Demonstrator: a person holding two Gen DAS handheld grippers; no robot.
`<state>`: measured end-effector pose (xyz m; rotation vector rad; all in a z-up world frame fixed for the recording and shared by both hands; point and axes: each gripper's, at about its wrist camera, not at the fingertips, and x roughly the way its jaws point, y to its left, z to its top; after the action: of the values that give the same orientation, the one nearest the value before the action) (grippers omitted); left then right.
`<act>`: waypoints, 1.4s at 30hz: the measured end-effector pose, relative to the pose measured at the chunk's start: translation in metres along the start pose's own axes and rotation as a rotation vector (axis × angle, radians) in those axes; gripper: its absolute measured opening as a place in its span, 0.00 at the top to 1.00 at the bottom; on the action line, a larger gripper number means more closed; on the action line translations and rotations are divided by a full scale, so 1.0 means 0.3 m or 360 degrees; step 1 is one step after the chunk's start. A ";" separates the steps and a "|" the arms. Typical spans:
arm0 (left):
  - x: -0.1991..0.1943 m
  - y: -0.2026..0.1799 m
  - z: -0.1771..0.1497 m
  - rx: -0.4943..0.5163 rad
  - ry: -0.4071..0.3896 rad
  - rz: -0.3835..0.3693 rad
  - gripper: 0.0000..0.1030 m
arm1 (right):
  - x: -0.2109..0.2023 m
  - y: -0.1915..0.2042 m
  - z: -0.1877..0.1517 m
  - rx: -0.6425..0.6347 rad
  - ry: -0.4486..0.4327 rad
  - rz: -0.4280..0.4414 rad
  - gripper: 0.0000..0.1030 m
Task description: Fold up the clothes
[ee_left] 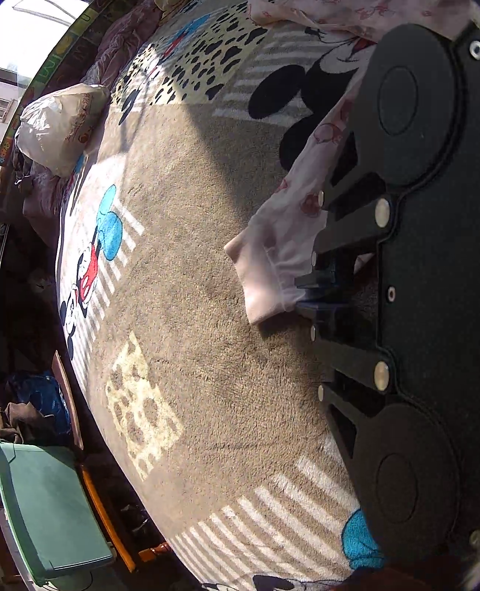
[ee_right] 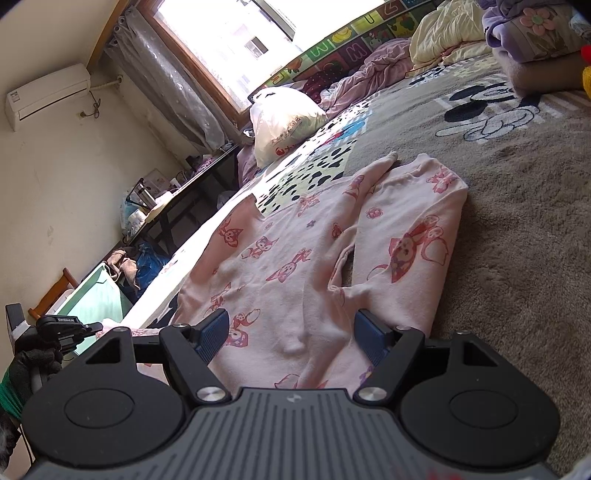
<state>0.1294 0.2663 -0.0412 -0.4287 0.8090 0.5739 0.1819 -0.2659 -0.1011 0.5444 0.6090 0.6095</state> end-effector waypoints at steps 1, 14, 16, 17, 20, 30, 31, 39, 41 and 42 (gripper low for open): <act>-0.010 0.012 0.000 -0.0039 -0.0028 -0.0021 0.90 | 0.000 0.000 0.000 0.0001 0.0000 0.0001 0.27; 0.018 -0.087 0.031 0.0350 -0.0220 0.0149 0.92 | -0.008 -0.010 0.003 0.0001 0.0000 0.0010 0.27; 0.048 -0.081 0.030 0.0370 -0.0152 0.0250 0.82 | -0.009 -0.015 0.004 -0.0001 0.0001 0.0011 0.27; 0.041 -0.090 0.030 0.0412 -0.0164 0.0314 0.68 | -0.009 -0.016 0.004 -0.0003 0.0002 0.0011 0.27; -0.016 -0.147 0.018 0.0514 -0.0300 0.0449 0.51 | -0.012 -0.019 0.004 -0.0004 0.0004 0.0013 0.26; -0.098 -0.610 -0.079 0.0761 -0.0310 -0.0721 0.66 | -0.021 0.003 0.005 -0.0047 0.0014 -0.0034 0.27; -0.089 -0.665 -0.092 0.0784 -0.0260 -0.0853 0.66 | -0.021 0.007 0.007 -0.0048 0.0011 -0.0037 0.27; 0.178 -0.785 0.038 0.0380 -0.0072 -0.0528 0.69 | -0.048 -0.009 0.038 -0.0001 -0.0043 -0.0053 0.27; 0.172 -0.733 0.080 0.0231 -0.0067 -0.0759 0.69 | -0.061 -0.018 0.053 0.0008 -0.0072 -0.0062 0.27; 0.162 -0.746 0.079 0.0290 -0.0073 -0.0806 0.69 | -0.067 -0.027 0.062 0.0014 -0.0089 -0.0073 0.27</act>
<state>0.3094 0.1229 -0.0330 -0.4303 0.6680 0.0382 0.1837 -0.2901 -0.0861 0.5527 0.5701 0.5465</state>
